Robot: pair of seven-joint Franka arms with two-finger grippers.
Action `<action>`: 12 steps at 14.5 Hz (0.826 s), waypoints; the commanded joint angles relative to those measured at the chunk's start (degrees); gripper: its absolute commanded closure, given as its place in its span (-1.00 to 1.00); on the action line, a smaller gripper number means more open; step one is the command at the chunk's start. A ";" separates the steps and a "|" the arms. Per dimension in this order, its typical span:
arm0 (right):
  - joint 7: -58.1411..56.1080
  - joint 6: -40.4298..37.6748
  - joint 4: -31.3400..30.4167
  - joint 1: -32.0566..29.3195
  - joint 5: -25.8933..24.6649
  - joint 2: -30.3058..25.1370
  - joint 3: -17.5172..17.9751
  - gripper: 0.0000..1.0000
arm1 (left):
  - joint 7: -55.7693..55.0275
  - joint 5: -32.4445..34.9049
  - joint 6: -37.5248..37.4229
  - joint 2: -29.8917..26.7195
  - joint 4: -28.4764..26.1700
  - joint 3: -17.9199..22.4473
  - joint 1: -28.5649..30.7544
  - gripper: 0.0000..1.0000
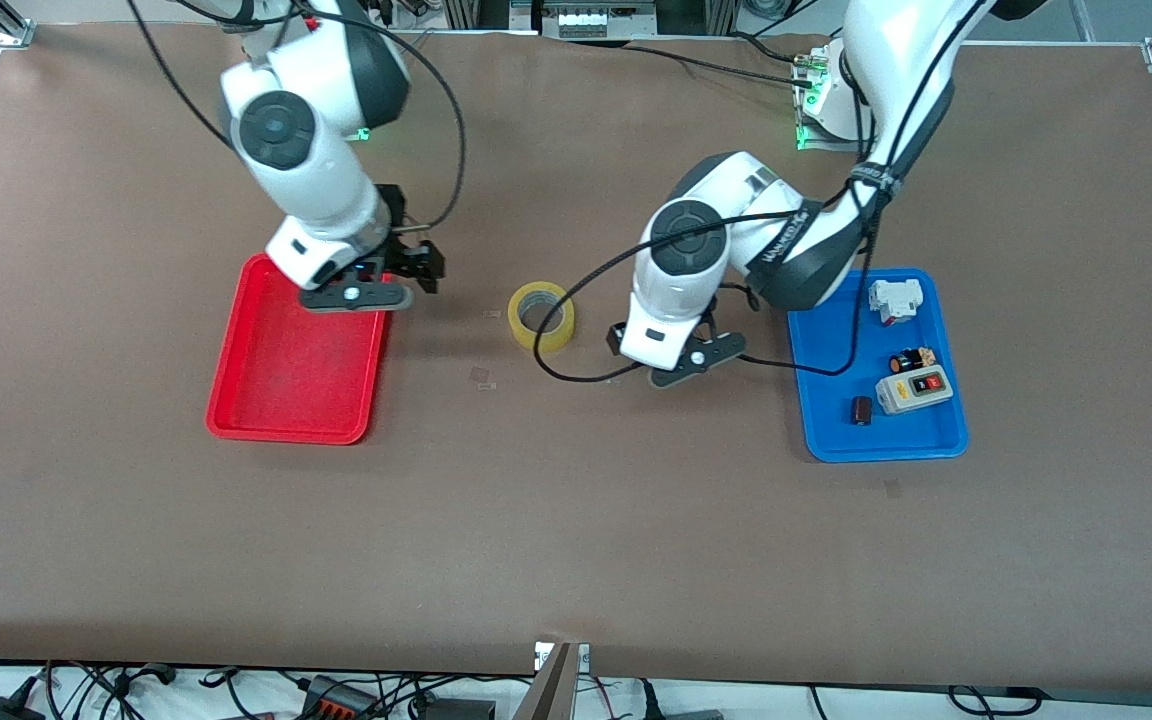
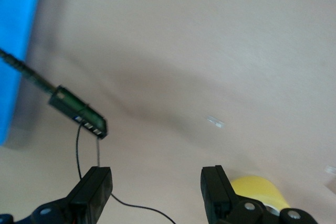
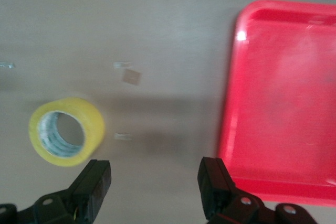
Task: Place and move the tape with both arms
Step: 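Grasp the tape with the right gripper while the left gripper withdraws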
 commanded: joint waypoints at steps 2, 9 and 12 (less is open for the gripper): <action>6.84 6.95 0.47 5.50 -0.52 6.19 -0.56 -0.95 | 3.62 1.29 -5.28 -4.99 -1.08 -0.20 5.08 -1.00; 12.30 14.87 1.88 10.25 -3.77 14.99 -0.56 -0.95 | 13.88 1.29 -12.73 -9.65 0.59 -0.55 16.24 -1.00; 13.80 17.24 2.14 11.05 -4.73 17.27 -0.56 -0.95 | 24.93 0.51 -18.71 -14.02 1.04 -0.29 21.77 -1.00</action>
